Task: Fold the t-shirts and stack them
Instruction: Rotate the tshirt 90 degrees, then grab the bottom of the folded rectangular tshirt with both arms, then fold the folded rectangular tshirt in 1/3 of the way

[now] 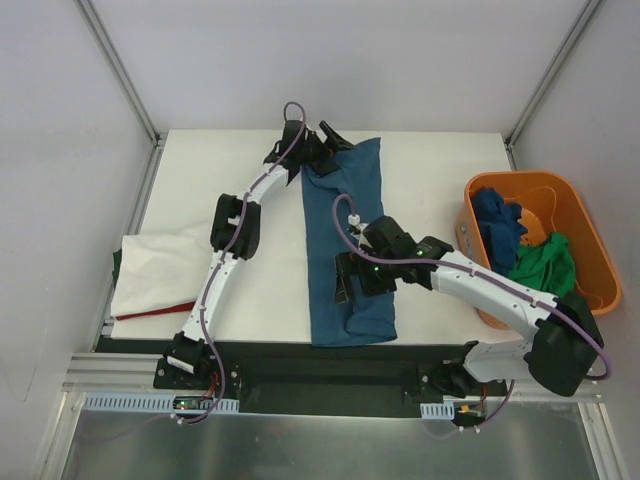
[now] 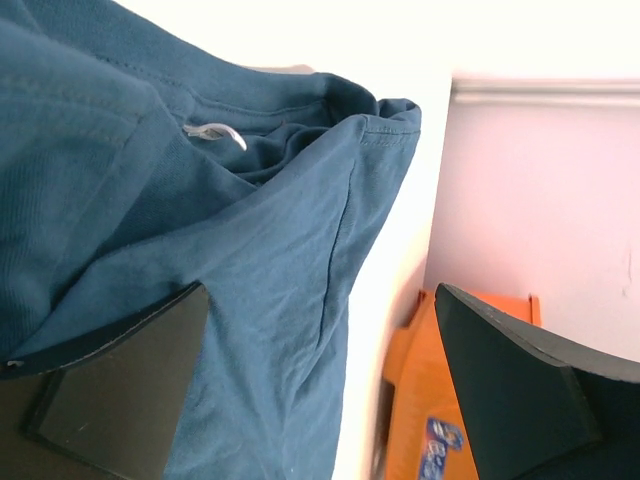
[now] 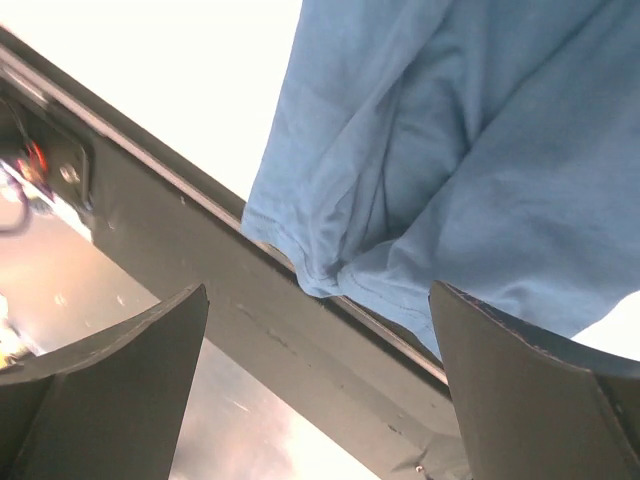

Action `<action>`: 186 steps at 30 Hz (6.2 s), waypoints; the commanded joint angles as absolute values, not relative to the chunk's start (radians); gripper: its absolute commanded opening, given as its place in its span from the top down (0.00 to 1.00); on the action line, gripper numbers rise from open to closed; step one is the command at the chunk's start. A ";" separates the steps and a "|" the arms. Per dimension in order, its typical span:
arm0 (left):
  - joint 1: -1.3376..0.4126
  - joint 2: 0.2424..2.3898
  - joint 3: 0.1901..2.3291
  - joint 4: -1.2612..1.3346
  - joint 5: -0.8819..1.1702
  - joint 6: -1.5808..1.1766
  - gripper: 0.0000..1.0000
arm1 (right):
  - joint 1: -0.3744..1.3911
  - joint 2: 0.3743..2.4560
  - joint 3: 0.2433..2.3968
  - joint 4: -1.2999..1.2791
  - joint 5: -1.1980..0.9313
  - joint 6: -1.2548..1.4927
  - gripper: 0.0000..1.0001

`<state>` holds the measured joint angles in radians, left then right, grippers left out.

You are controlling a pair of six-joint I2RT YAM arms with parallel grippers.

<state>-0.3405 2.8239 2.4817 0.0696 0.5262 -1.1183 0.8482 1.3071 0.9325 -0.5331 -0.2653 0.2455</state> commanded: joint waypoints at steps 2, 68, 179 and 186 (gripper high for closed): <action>-0.341 2.855 2.491 0.141 0.355 -1.103 0.01 | 0.738 1.272 0.971 -0.568 -0.301 0.222 0.04; -0.492 0.744 0.466 -0.179 0.196 -0.850 0.01 | 0.767 2.110 0.469 1.534 -0.795 1.061 0.04; -0.543 1.086 0.810 -0.124 0.281 -0.717 1.00 | 0.644 1.031 0.922 -0.424 -0.041 0.264 0.99; -0.451 1.307 1.009 -0.117 0.336 -0.646 1.00 | 0.506 1.244 1.093 -0.399 -0.057 0.170 0.99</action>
<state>-0.4908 1.2224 0.8978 -0.1364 0.3283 -0.7296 0.5724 1.1732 0.9852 -0.4416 -0.0429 0.2581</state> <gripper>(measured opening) 0.009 0.018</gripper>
